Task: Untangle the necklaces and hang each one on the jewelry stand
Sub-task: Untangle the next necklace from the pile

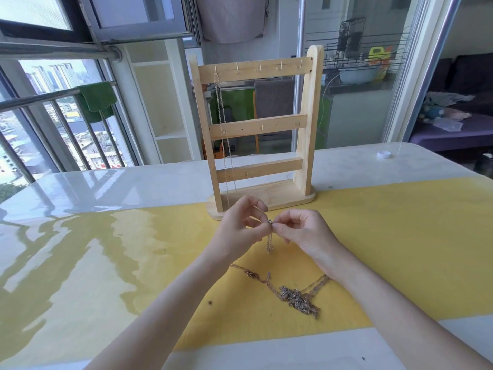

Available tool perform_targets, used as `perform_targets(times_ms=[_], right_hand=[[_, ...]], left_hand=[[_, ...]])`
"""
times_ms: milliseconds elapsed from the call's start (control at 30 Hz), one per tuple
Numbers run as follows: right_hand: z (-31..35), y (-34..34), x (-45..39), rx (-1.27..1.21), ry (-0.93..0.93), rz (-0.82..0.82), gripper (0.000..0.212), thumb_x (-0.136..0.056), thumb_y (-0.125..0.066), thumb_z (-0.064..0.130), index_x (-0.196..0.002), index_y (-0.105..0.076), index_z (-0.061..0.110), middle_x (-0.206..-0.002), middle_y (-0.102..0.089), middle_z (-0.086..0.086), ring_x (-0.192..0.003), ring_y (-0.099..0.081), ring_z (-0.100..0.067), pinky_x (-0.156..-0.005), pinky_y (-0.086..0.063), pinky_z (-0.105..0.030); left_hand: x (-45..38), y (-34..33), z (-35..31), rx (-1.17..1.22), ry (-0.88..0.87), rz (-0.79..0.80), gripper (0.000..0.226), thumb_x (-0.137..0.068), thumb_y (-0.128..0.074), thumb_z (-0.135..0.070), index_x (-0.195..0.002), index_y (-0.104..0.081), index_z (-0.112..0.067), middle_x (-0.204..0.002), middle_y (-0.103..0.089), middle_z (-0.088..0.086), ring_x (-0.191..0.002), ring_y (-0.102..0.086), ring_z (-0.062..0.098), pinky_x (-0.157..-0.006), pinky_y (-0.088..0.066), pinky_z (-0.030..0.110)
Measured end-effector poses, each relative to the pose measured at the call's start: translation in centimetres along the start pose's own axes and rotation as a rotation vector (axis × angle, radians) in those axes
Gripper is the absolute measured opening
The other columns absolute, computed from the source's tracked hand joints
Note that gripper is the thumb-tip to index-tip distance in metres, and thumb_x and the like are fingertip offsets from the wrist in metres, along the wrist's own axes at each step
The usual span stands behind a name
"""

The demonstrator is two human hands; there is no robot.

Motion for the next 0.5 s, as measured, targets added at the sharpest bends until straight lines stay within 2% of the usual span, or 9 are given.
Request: perform_targets(times_ms=[200, 333, 400, 500], right_hand=[[-0.1, -0.3, 0.1, 0.044, -0.012, 0.038, 0.018, -0.083, -0.067, 0.002, -0.068, -0.064, 0.013, -0.060, -0.055, 0.005, -0.053, -0.046, -0.004, -0.057, -0.039, -0.016], [0.0, 0.0, 0.2, 0.060, -0.014, 0.018, 0.022, -0.082, -0.063, -0.003, -0.066, -0.060, 0.012, -0.059, -0.054, 0.006, -0.053, -0.045, -0.005, -0.057, -0.039, -0.016], [-0.2, 0.5, 0.1, -0.058, -0.040, -0.027, 0.024, -0.084, -0.058, -0.006, -0.066, -0.058, 0.010, -0.058, -0.055, 0.004, -0.056, -0.046, -0.011, -0.059, -0.040, -0.020], [-0.6, 1.2, -0.1, -0.416, -0.087, -0.068, 0.025, -0.087, -0.051, -0.009, -0.069, -0.051, 0.009, -0.061, -0.060, -0.002, -0.060, -0.053, -0.014, -0.060, -0.045, -0.021]], left_hand=[[0.3, 0.4, 0.4, 0.052, 0.075, -0.032, 0.023, -0.084, -0.059, 0.006, -0.092, -0.052, -0.015, -0.066, -0.058, -0.007, -0.061, -0.053, 0.006, -0.060, -0.047, 0.018], [0.4, 0.7, 1.6, 0.313, 0.233, -0.044, 0.023, -0.086, -0.055, 0.006, -0.090, -0.052, -0.017, -0.064, -0.049, -0.005, -0.065, -0.052, 0.009, -0.063, -0.045, 0.021], [0.3, 0.7, 1.8, 0.500, 0.287, -0.044, 0.022, -0.088, -0.050, 0.004, -0.087, -0.051, -0.017, -0.068, -0.047, -0.002, -0.060, -0.050, 0.008, -0.061, -0.047, 0.020], [0.3, 1.1, 2.4, 0.689, 0.368, -0.102, 0.020, -0.088, -0.042, 0.003, -0.085, -0.049, -0.015, -0.066, -0.051, -0.002, -0.054, -0.050, 0.008, -0.063, -0.055, 0.021]])
Point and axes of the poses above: each hand's wrist, its own x-axis away from the middle knuckle, its own y-axis out of the back of the hand, z = x × y, the point moved 9 cm from there along -x, towards the middle knuckle
